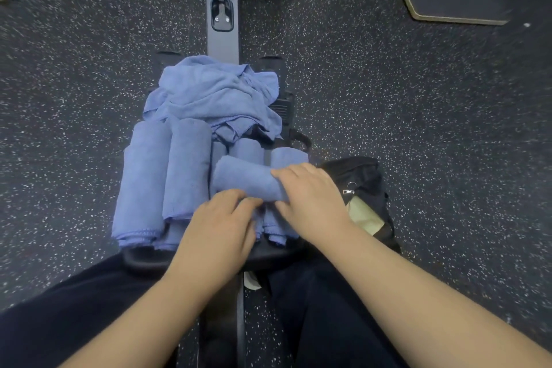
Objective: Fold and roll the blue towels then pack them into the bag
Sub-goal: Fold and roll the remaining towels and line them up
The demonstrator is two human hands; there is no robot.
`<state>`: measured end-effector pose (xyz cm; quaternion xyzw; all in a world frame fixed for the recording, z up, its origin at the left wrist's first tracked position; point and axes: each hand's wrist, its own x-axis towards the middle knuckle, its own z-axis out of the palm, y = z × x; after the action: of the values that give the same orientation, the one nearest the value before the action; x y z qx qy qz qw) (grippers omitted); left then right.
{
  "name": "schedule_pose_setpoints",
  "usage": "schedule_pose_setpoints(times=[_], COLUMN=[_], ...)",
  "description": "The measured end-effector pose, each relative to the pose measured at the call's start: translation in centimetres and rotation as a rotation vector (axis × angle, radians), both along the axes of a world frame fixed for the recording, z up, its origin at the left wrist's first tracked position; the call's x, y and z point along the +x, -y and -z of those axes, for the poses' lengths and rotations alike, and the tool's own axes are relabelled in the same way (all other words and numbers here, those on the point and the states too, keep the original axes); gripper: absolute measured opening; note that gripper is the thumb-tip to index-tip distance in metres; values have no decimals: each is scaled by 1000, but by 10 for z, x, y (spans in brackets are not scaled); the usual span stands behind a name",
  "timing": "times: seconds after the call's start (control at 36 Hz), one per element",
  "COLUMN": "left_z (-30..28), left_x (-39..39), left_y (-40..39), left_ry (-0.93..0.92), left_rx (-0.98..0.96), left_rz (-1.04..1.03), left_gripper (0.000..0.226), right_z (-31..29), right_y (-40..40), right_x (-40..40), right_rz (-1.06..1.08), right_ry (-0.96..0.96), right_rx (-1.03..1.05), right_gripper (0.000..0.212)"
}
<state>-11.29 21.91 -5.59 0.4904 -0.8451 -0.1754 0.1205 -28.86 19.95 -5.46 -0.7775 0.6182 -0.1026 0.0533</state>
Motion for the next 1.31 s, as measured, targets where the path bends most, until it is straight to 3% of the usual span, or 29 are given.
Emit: schedule_pose_setpoints(times=[0.14,0.22,0.39,0.44,0.69,0.83,1.08,1.31], left_z=[5,4,-4,-8,2,1,-5,-19], left_x=[3,1,-19,-24,-20,-14,-2,8], left_y=[-11,-14,-20,-21,-11,-6,4,9], left_ry=[-44,-186,-643,-658,-873,-870,-924,-954], left_rx=[91,180,590,640,669,629,652,643], left_rz=[-67,-189,-455,-476,-403,-380,-359,-329], left_gripper=[43,40,68,70,67,62,76,86], right_z=[-13,-15,-19,-19,-25,-23,-26,-31], right_y=[-14,-18,-25,-26,-32,-31,-30,-37], right_x=[10,17,26,26,31,37,45,56], right_rz=[44,108,198,223,293,244,260,160], right_ry=[14,70,128,164,351,356,602,635], right_rx=[244,277,300,310,312,357,482,427], right_gripper=[46,44,47,49,54,63,59,66])
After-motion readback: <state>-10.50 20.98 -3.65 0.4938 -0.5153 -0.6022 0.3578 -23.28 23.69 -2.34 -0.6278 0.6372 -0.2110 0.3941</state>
